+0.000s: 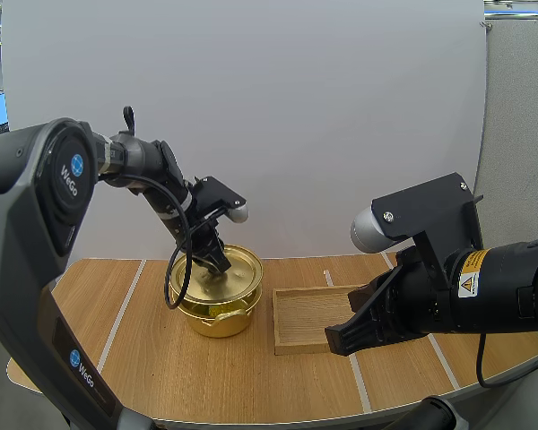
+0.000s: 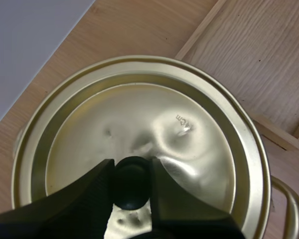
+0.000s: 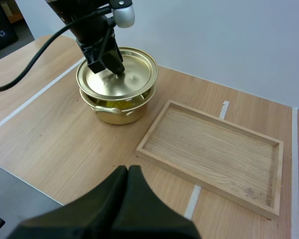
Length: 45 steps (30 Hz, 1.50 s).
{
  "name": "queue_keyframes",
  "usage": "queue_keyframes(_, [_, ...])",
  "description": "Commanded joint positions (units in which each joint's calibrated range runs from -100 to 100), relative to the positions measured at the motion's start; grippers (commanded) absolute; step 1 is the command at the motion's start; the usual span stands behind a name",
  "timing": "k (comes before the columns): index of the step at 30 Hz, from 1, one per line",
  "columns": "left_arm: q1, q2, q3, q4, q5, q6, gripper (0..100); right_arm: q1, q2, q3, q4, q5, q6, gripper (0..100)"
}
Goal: Open the pot, put the pineapple inside, and close it
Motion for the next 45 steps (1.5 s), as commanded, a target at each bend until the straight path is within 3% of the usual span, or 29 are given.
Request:
queue_keyframes(1, [-0.12,1.3,0.3,-0.6,-1.3,0.5,0,-0.2,-0.5,0.1,-0.4,0.0,-0.6,0])
queue_keyframes(20, [-0.12,4.8,0.3,-0.2,1.0,1.3,2,-0.2,-0.5,0.1,-1.0,0.0,-0.6,0])
queue_keyframes(22, [-0.12,4.8,0.3,-0.2,1.6,1.3,15,-0.2,-0.5,0.1,-1.0,0.0,-0.6,0])
queue_keyframes(23, [-0.12,4.8,0.3,-0.2,2.1,1.3,27,-0.2,-0.5,0.1,-1.0,0.0,-0.6,0])
queue_keyframes(24, [-0.12,4.8,0.3,-0.2,2.9,1.3,44,-0.2,-0.5,0.1,-1.0,0.0,-0.6,0])
queue_keyframes(26, [-0.12,4.8,0.3,-0.2,3.6,1.2,95,-0.2,-0.5,0.1,-1.0,0.0,-0.6,0])
queue_keyframes(27, [-0.12,4.8,0.3,-0.2,3.6,0.6,100,-0.2,-0.5,0.1,-1.0,0.0,-0.6,0])
queue_keyframes(34, [-0.12,4.7,-1.0,0.5,6.3,-2.2,100,-0.2,-0.5,0.1,-1.0,0.0,-0.6,0])
queue_keyframes(45, [-0.12,-5.9,-6.7,11.2,10.9,-8.2,100,-0.2,-0.5,0.1,-1.0,0.0,-0.6,0])
